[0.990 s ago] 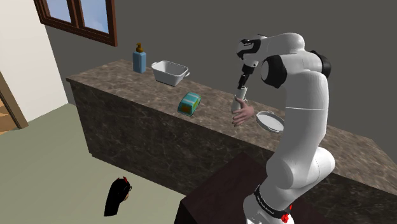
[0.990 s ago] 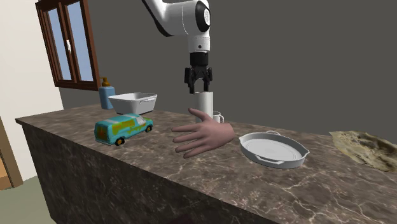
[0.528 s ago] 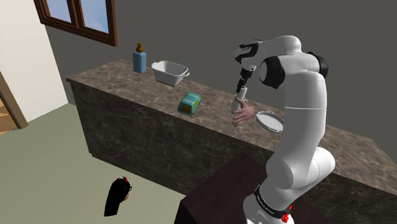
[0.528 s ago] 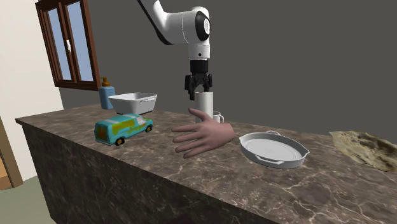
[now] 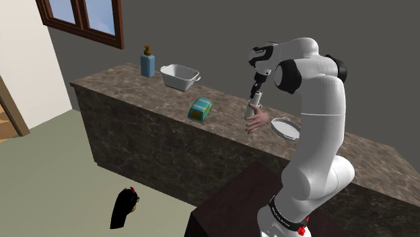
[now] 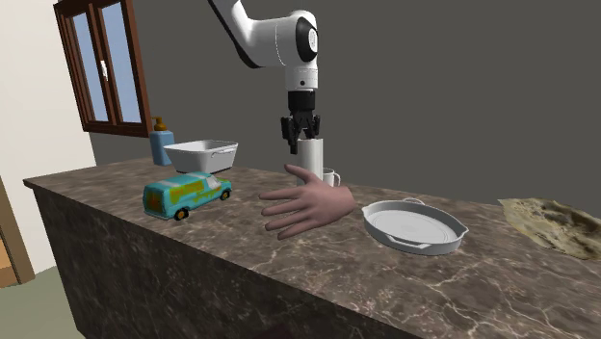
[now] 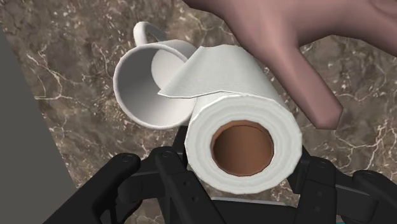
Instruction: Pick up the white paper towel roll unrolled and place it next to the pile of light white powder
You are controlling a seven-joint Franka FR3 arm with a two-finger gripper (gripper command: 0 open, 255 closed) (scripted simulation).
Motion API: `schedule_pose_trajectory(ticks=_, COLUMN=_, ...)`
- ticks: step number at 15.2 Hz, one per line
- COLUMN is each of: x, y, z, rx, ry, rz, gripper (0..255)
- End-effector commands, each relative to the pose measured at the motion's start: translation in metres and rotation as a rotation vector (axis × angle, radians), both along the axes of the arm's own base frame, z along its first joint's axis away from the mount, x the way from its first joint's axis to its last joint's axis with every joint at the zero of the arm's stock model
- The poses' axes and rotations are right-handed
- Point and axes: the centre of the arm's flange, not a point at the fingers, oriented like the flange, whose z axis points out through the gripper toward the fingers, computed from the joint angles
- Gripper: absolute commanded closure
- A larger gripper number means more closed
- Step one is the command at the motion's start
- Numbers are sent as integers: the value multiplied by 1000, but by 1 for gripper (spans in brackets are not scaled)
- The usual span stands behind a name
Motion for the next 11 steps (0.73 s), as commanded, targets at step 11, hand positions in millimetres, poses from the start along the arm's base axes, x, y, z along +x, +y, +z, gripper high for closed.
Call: schedule_pose_trajectory(ticks=11, x=0, y=0, z=21, rx=0, ry=0, rz=0, gripper=255)
